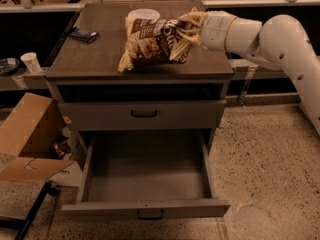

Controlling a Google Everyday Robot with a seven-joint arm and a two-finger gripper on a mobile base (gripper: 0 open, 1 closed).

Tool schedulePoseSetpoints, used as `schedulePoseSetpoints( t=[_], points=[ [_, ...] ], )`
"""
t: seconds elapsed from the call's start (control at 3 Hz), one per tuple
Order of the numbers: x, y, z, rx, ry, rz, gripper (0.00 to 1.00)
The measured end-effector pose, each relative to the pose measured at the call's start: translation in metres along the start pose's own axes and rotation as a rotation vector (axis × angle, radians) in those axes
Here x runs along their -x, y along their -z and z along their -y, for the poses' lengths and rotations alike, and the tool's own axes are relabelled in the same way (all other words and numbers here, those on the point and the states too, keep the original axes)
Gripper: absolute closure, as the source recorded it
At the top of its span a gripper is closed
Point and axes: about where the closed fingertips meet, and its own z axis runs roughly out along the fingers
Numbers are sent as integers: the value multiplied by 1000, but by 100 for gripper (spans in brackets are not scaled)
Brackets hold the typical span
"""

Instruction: Pick brown chip bag from middle drawer and place on counter

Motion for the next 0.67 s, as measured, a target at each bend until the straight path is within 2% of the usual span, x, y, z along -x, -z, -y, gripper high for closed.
schedulePoseSetpoints(
  t=[0.67],
  points=[
    [-38, -12, -17, 11, -57, -71, 11]
  ],
)
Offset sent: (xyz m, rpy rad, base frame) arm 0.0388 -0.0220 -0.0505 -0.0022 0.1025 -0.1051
